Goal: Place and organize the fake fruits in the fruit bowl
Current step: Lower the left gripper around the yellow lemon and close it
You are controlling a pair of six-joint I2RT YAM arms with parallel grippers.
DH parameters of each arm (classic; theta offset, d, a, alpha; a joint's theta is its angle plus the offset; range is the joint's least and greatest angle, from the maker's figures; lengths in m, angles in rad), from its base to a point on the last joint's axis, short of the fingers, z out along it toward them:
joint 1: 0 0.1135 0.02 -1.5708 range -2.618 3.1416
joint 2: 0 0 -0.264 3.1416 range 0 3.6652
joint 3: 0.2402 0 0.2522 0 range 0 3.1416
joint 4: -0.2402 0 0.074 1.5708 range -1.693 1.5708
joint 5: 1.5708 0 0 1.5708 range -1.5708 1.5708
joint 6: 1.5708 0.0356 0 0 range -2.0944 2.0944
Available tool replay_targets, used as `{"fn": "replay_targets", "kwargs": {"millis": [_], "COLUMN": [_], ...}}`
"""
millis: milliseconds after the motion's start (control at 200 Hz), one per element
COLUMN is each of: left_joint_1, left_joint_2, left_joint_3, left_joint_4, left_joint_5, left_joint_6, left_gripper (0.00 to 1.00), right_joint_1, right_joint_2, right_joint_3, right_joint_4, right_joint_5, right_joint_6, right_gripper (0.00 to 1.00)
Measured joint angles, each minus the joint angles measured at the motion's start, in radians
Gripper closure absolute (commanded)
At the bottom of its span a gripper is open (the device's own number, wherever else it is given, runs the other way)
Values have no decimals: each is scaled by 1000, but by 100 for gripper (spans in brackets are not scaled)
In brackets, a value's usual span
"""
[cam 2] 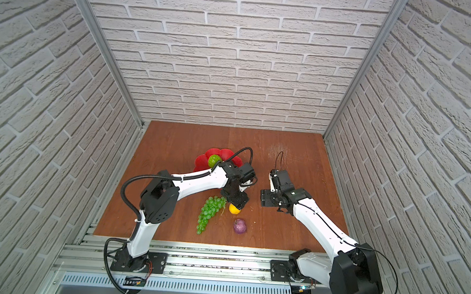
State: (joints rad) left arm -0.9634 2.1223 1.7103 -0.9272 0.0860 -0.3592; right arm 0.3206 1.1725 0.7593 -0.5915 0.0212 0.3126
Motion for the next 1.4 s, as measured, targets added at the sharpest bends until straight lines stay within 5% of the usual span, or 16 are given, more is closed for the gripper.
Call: {"fn": "replay_targets", "kwargs": {"millis": [1025, 1400], "left_joint_1": [-1, -1], "left_joint_2": [27, 27], "left_joint_3": [-62, -62], "left_joint_4": [39, 34], "left_joint_5": [50, 53], "left_joint_6": [0, -12], "left_gripper": [29, 54], "right_joint_1": [0, 0], "right_joint_2": [-50, -36], "right_joint_3": [-29, -32], "right_joint_4": [13, 29], "right_joint_5": [8, 0], "right_joint_6": [21, 21], "right_gripper": [24, 25]}}
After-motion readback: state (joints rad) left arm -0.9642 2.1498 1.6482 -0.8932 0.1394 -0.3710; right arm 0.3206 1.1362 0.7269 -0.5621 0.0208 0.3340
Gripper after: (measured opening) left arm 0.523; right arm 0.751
